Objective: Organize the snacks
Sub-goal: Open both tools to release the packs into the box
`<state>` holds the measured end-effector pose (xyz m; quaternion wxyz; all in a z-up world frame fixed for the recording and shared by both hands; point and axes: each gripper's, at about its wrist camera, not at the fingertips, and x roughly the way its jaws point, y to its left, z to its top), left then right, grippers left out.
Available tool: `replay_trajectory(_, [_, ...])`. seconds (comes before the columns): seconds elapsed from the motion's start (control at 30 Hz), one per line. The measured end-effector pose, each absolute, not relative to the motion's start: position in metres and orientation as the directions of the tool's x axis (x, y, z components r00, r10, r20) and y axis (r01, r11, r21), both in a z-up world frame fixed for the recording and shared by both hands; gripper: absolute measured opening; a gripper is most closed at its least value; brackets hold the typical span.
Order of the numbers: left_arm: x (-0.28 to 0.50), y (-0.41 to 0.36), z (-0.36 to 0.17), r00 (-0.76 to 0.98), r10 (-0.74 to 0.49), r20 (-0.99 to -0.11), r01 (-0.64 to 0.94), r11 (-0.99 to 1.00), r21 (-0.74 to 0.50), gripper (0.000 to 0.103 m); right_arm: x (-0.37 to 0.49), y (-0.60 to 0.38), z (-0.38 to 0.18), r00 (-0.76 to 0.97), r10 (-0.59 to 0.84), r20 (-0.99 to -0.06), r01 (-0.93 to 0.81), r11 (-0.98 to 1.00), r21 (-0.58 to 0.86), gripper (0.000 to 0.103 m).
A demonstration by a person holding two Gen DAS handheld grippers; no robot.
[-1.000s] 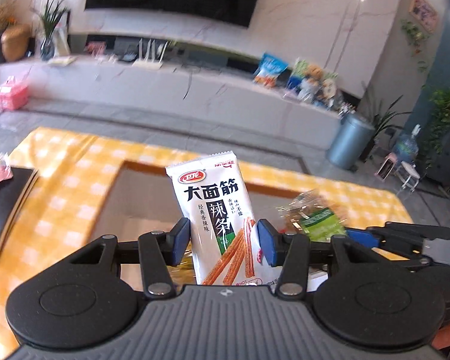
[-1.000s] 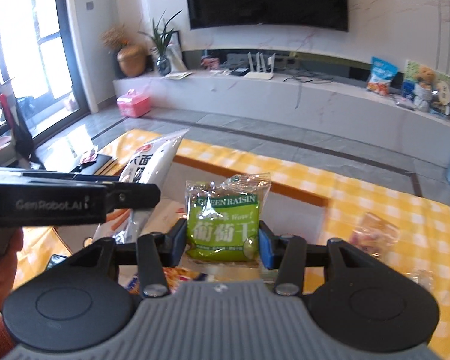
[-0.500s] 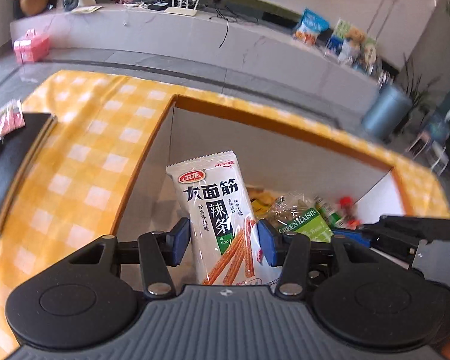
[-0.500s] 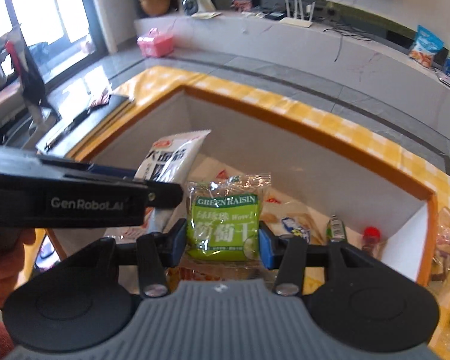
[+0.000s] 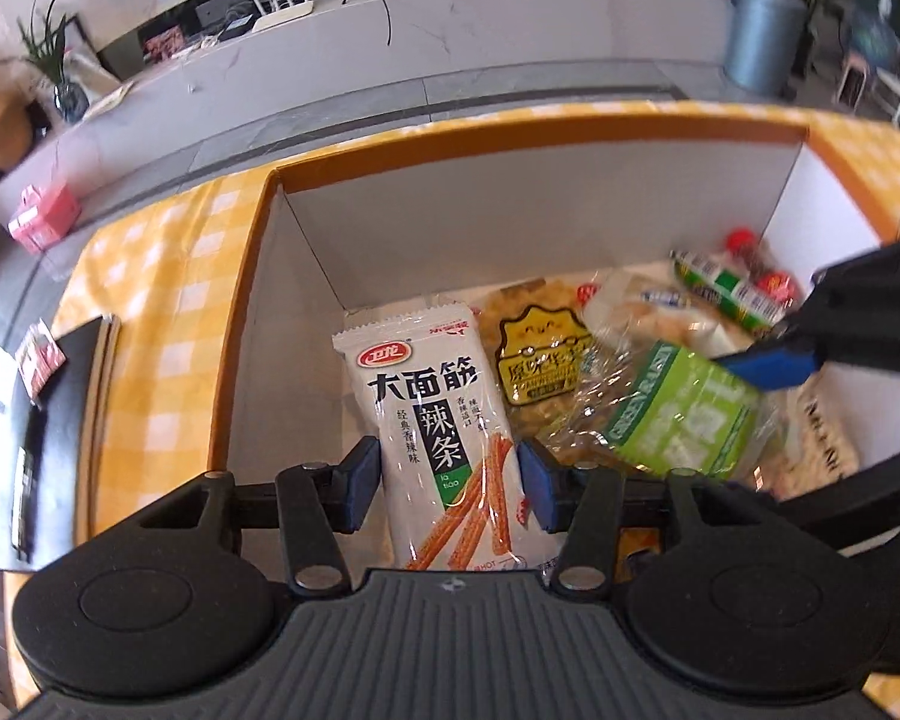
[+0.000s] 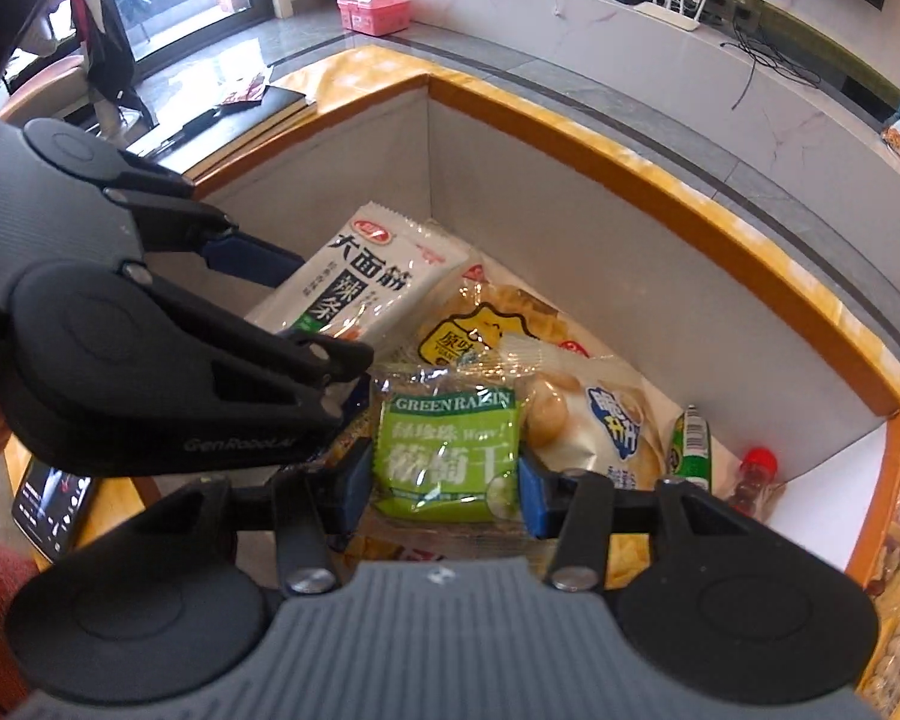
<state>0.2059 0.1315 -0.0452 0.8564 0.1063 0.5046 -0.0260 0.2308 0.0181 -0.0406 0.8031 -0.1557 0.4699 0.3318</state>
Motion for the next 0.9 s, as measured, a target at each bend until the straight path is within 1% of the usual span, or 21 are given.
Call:
replay_trajectory(0.07, [0.205,0.132,-0.045,0.499,0.052,-0.865,0.152,0.978,0.146,0.063,0.232,0.015,-0.039,0.325,0.396,-0.859,-0.679,0.729,0.079,0.047])
replay_trajectory(0.13, [0.203,0.137,-0.04,0.518,0.019,-0.855,0.14,0.984,0.107,0.063,0.233,0.012,-0.038,0.323,0.401,-0.857,-0.672,0.735,0.091,0.047])
replay_trajectory(0.17, [0.202,0.14,-0.036,0.537,0.008,-0.844,0.128,0.988,0.091,0.066,0.233,0.011,-0.038,0.323,0.404,-0.856,-0.666,0.739,0.097,0.047])
replay_trajectory(0.3, [0.194,0.153,-0.02,0.617,0.02,-0.787,0.07,0.994,0.08,0.066,0.236,0.01,-0.036,0.303,0.436,-0.848,-0.649,0.746,0.151,0.047])
replay_trajectory(0.5, [0.186,0.171,0.0,0.719,-0.001,-0.695,-0.025,0.999,-0.027,0.066,0.239,0.021,-0.037,0.268,0.454,-0.85,-0.63,0.75,0.203,0.047])
replay_trajectory(0.63, [0.186,0.175,-0.002,0.722,-0.017,-0.692,-0.065,0.994,-0.093,0.066,0.243,0.035,-0.041,0.253,0.447,-0.858,-0.61,0.762,0.217,0.048])
replay_trajectory(0.73, [0.185,0.177,-0.004,0.72,-0.02,-0.694,-0.097,0.987,-0.129,0.066,0.246,0.042,-0.044,0.223,0.471,-0.854,-0.588,0.764,0.268,0.048])
replay_trajectory(0.83, [0.184,0.183,0.0,0.737,-0.029,-0.676,-0.124,0.976,-0.177,0.066,0.247,0.047,-0.045,0.203,0.499,-0.842,-0.57,0.76,0.313,0.05])
replay_trajectory(0.9, [0.181,0.181,0.002,0.737,-0.037,-0.675,-0.125,0.974,-0.19,0.066,0.246,0.049,-0.047,0.208,0.494,-0.844,-0.565,0.765,0.309,0.052])
